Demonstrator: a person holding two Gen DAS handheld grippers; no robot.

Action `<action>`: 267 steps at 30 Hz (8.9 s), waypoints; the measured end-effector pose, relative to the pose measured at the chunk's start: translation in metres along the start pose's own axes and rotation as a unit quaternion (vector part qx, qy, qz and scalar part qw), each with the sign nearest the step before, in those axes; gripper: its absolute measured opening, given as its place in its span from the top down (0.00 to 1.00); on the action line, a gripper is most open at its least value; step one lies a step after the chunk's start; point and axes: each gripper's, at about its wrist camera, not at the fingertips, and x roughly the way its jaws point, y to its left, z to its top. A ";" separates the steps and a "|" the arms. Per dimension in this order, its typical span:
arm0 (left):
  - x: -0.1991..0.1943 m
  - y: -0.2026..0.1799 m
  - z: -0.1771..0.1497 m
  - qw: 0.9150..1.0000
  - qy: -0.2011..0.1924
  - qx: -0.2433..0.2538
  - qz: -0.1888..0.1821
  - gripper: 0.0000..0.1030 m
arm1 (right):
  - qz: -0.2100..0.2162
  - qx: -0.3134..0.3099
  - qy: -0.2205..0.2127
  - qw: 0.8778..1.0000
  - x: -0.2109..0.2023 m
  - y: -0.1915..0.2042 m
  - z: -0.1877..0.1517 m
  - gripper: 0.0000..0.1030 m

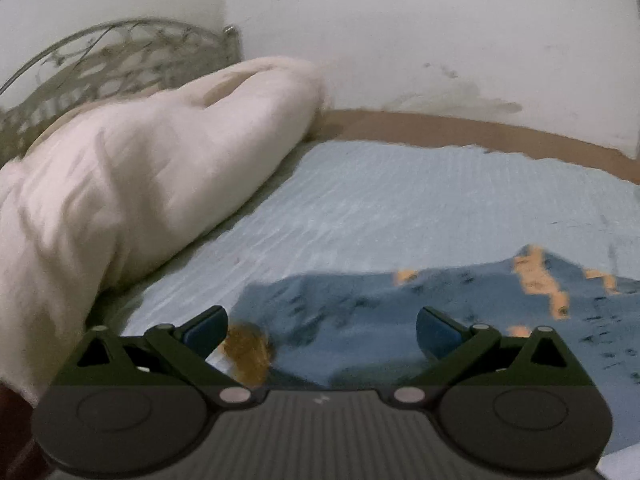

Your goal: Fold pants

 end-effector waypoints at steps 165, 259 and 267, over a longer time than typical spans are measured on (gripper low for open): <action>0.001 -0.124 0.035 0.913 0.147 -0.106 -0.366 0.90 | 0.168 0.114 -0.063 0.977 -0.075 0.048 0.002 0.83; -0.102 0.033 -0.035 0.988 -0.025 -0.108 -0.106 0.01 | -0.087 0.008 -0.041 0.995 0.000 0.011 -0.045 0.01; -0.085 0.067 -0.039 0.985 -0.020 -0.157 -0.064 0.01 | -0.052 0.027 -0.108 0.992 -0.043 0.059 -0.014 0.01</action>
